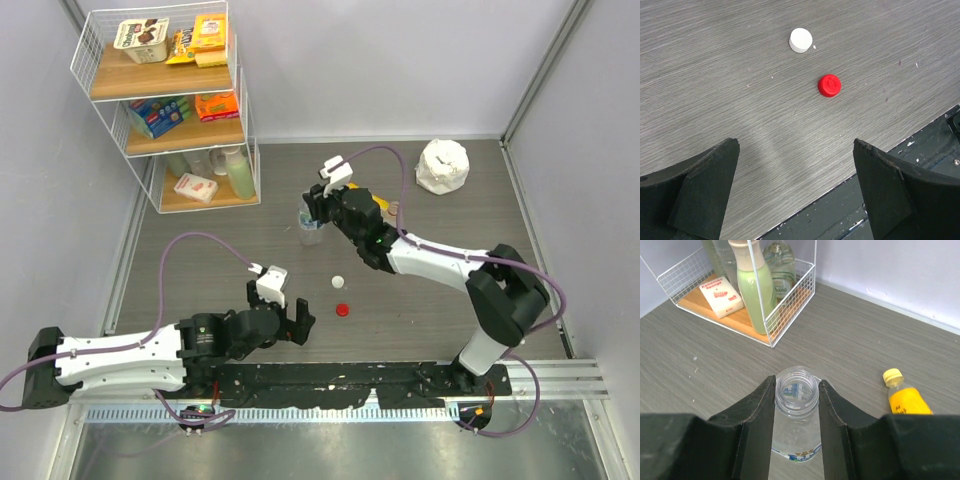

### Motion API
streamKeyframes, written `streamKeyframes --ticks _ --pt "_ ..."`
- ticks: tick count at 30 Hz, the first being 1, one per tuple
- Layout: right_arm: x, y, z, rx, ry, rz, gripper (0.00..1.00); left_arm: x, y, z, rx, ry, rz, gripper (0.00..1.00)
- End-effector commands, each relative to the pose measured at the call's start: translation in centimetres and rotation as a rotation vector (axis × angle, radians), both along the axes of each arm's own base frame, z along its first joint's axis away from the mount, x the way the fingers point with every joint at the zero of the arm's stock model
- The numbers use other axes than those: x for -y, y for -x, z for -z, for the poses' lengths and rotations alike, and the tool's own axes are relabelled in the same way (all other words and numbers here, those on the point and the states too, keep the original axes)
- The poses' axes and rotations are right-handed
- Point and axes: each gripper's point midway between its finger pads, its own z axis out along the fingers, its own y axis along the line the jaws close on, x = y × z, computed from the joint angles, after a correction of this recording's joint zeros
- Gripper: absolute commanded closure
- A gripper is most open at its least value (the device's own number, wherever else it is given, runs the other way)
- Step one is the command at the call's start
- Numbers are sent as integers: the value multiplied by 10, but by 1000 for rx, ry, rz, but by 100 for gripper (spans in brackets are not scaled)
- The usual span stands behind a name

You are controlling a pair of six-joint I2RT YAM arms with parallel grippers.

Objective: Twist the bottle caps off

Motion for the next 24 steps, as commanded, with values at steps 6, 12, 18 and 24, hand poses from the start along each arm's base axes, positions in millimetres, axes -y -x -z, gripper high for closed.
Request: streamKeyframes --ticks 6,12,18,24 --pt "-40 -31 -31 151 -72 -3 98 -10 -6 -2 22 -4 -47 0" --pt "-56 -26 -3 162 25 24 94 -17 -7 -4 34 -8 -62 0" --pt "-55 -15 5 134 32 40 76 -21 -8 -3 33 -20 -74 0" --pt "-54 -11 3 103 -1 40 47 -20 -7 -2 28 -23 -74 0"
